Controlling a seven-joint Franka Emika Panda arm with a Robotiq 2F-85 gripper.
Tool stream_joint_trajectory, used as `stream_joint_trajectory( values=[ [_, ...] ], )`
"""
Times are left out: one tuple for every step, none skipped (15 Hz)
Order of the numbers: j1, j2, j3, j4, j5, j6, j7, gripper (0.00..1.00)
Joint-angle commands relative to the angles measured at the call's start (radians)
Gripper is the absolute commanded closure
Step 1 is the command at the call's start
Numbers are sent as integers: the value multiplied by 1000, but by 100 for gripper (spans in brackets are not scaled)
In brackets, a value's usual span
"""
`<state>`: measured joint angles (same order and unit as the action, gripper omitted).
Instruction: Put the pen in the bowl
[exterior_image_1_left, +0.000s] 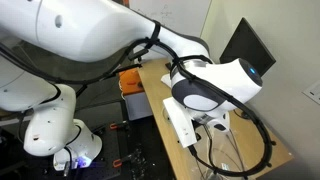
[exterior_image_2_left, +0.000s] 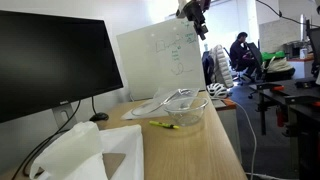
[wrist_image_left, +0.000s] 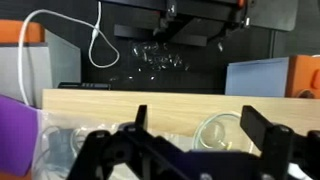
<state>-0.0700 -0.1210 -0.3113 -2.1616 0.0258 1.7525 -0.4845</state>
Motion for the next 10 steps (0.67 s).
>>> stream_joint_trajectory(
  values=[
    [-36, 2, 35, 2, 4, -2, -3, 0],
    [-36, 2, 35, 3, 4, -2, -3, 0],
    [-36, 2, 35, 3, 4, -2, -3, 0],
    [-36, 1, 40, 2, 4, 11, 2, 0],
    [-37, 1, 50, -2, 9, 35, 22, 0],
    [-35, 5, 60, -5, 15, 60, 38, 0],
    [-27, 17, 77, -5, 22, 89, 75, 0],
    [-21, 28, 95, -6, 23, 131, 123, 0],
    [-14, 44, 114, -6, 40, 168, 156, 0],
    [-7, 61, 137, -6, 55, 211, 190, 0]
  ],
)
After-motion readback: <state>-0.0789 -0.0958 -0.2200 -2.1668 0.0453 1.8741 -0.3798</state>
